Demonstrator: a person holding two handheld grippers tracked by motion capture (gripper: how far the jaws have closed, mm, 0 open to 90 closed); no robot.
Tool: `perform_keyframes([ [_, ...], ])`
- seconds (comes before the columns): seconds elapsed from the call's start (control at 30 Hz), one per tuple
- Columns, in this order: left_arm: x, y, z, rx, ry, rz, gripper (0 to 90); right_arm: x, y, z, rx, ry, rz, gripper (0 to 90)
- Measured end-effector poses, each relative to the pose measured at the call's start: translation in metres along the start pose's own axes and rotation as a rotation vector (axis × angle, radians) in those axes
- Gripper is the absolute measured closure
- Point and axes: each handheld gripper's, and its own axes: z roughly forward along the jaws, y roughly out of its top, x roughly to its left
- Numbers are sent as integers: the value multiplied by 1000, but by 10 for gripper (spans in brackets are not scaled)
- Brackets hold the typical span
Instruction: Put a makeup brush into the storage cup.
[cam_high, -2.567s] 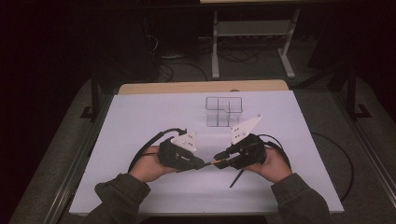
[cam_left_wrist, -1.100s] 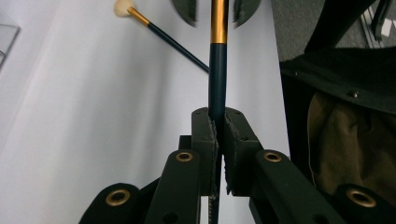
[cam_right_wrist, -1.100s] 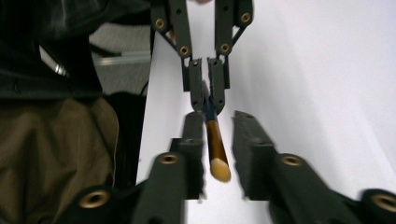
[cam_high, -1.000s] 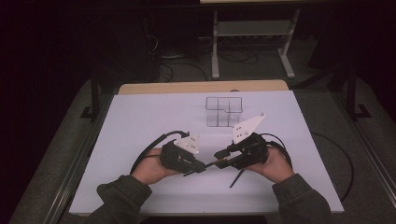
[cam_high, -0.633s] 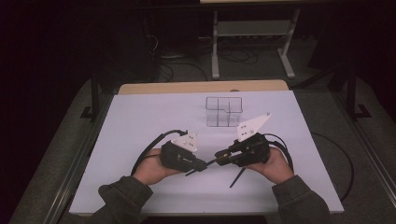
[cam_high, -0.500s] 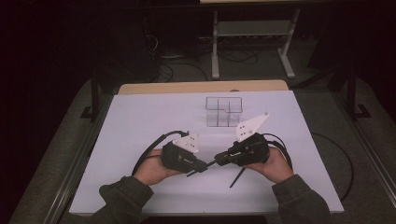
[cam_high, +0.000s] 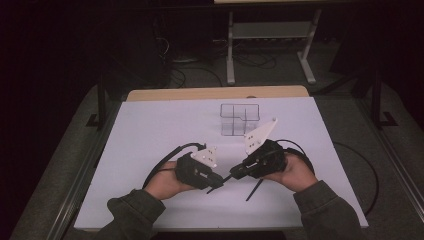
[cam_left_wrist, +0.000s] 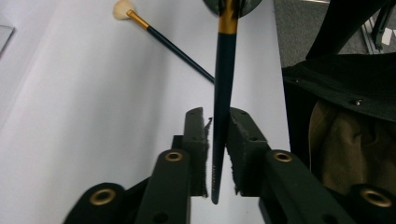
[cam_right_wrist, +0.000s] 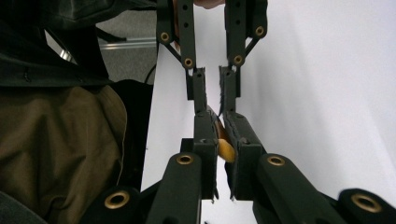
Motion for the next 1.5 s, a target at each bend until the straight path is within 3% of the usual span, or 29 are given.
perform_keyframes([
  [0.07, 0, 1, 0, -2, -2, 4, 827, 0, 2, 0, 7, -4, -2, 827],
  [0.23, 1, 0, -3, -18, -1, -7, 838, -1, 2, -1, -34, -15, 6, 818],
  [0.3, 1, -1, -4, -38, 4, -7, 840, -1, -1, -2, -75, -29, 22, 700],
  [0.33, 0, -1, -4, -47, 3, -14, 841, -1, -3, -3, -96, -31, 55, 686],
  [0.4, 1, -2, -5, -66, 7, -22, 840, -2, -7, -1, -125, -33, 67, 661],
  [0.6, 5, -4, -7, -126, 16, -62, 841, -2, -15, 4, -196, -35, 81, 720],
  [0.77, 4, -3, -7, -145, 18, -61, 841, -3, -15, 1, -234, -23, 93, 821],
  [0.9, 4, -2, -4, -132, 13, -55, 828, -3, -14, 2, -205, -14, 81, 828],
  [1.0, 2, -2, -1, -109, 30, -56, 752, -3, -11, 2, -168, -19, 68, 828],
  [1.17, 1, -2, 1, -105, 28, -49, 797, -2, -4, -1, -117, -25, 63, 829],
  [1.5, 2, -3, 4, -98, 19, -49, 842, -2, -2, 5, -132, -34, 43, 819],
])
